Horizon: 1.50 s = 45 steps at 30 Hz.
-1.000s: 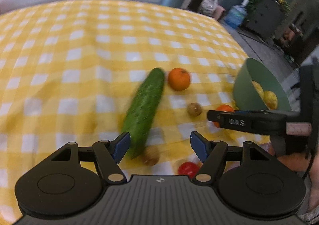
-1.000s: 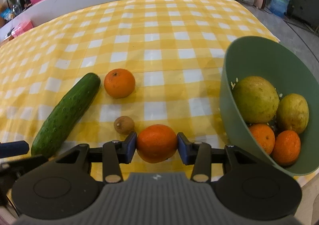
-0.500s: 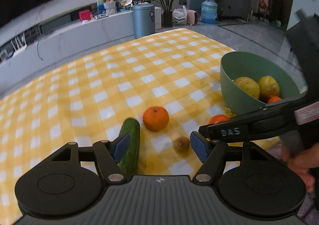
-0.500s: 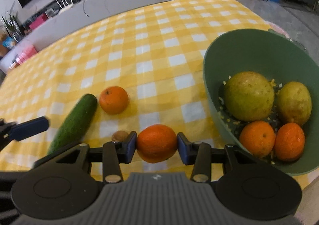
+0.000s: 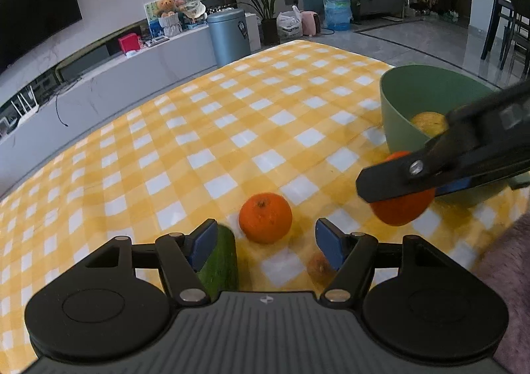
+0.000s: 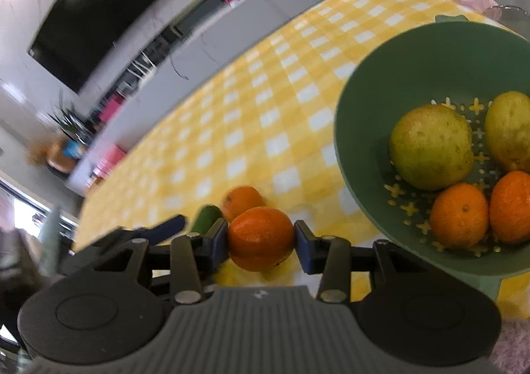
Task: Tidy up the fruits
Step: 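Grasp another orange with the left gripper while the right gripper carries its orange toward the colander, then lower the orange into the colander and open the right gripper while the left gripper carries its orange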
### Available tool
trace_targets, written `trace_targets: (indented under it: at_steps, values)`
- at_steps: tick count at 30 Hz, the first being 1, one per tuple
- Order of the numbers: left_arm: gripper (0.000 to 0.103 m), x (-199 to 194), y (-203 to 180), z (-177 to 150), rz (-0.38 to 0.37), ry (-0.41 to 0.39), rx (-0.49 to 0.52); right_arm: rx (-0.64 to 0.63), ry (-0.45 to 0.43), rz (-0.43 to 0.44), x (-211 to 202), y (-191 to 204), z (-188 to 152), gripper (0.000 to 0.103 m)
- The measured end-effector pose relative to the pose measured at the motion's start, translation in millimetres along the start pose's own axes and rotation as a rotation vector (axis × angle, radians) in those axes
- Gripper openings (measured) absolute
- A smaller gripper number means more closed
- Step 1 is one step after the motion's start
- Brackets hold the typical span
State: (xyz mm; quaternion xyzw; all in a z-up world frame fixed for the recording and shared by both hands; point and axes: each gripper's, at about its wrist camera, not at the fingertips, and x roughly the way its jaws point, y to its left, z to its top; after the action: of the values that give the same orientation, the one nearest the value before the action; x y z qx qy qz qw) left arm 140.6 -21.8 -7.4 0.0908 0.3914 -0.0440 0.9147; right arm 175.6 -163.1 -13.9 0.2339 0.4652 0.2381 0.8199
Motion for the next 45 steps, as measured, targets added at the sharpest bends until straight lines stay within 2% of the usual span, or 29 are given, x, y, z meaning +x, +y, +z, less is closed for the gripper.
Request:
trace_targets:
  at_steps: [8, 18, 20, 22, 25, 29, 32, 35, 38, 42, 45]
  values:
    - [0.071, 24.3, -0.7, 6.9, 0.005, -0.008, -0.048, 0.053, -0.113, 0.019, -21.4, -9.0, 7.3, 0.041]
    - [0.070, 44.5, -2.9, 4.1, 0.024, 0.043, -0.011, 0.075, -0.154, 0.004, -33.9, -17.8, 7.4, 0.041]
    - [0.064, 46.8, -3.0, 4.1, 0.035, 0.046, -0.012, 0.077, -0.172, 0.004, -37.3, -17.2, 7.9, 0.041]
    - [0.052, 48.2, -0.1, 4.4, 0.035, 0.045, -0.043, 0.080, -0.188, 0.005, -40.8, -17.6, 7.8, 0.041]
    - [0.051, 47.0, 5.4, 5.9, 0.020, 0.053, -0.092, 0.099, -0.211, 0.013, -46.6, -21.3, 8.4, 0.041]
    - [0.051, 30.4, 7.6, 8.4, 0.020, 0.006, -0.131, 0.151, -0.244, 0.022, -60.1, -32.6, 11.0, 0.041]
    - [0.051, 8.4, 5.5, 18.9, 0.014, -0.080, -0.161, 0.207, -0.342, 0.018, -84.1, -45.9, 13.5, 0.041]
    - [0.050, -15.5, -1.2, 35.4, -0.049, -0.160, -0.197, 0.266, -0.450, -0.012, -107.7, -62.4, 12.9, 0.041]
    - [0.050, -30.4, -15.6, 58.2, -0.163, -0.201, -0.208, 0.324, -0.522, -0.044, -119.4, -82.0, 13.0, 0.041]
    - [0.050, -25.5, -37.9, 90.2, -0.333, -0.170, -0.222, 0.371, -0.551, -0.045, -117.4, -100.7, 13.7, 0.041]
    - [0.050, -9.2, -51.3, 100.1, -0.439, -0.102, -0.261, 0.380, -0.550, -0.021, -109.8, -108.5, 18.7, 0.041]
